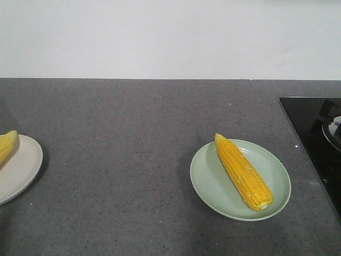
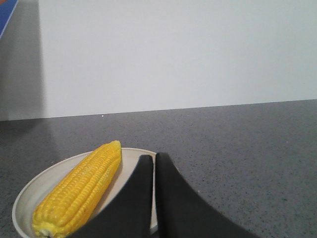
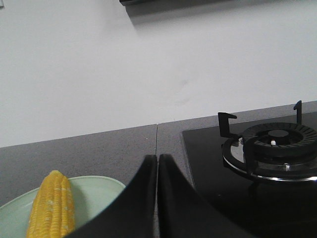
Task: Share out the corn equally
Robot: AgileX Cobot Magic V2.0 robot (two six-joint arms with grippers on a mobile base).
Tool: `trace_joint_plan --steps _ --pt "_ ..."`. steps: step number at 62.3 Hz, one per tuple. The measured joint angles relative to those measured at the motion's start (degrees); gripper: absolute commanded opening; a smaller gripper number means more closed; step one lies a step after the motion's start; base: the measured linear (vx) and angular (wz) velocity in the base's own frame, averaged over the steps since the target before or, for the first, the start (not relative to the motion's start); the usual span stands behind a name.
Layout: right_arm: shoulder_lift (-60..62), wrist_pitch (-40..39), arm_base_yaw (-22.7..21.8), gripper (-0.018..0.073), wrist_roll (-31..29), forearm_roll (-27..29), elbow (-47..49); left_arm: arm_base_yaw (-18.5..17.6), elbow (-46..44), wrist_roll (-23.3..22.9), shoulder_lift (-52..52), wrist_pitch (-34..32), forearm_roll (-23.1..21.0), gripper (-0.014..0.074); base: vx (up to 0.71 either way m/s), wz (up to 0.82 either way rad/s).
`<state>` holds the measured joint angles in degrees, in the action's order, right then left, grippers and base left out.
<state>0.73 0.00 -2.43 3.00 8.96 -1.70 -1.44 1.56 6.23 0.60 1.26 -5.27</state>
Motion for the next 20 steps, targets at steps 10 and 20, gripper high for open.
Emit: trace_joint_plan --steps 10,20 --pt "0.00 0.00 0.00 -0.0004 0.00 0.00 0.00 0.00 0.00 0.00 0.00 0.00 0.00 -0.0006 0.00 0.00" --pt "0.00 0.00 0.00 -0.0004 0.00 0.00 0.00 0.00 0.00 0.00 0.00 0.00 0.00 -0.0006 0.00 0.00"
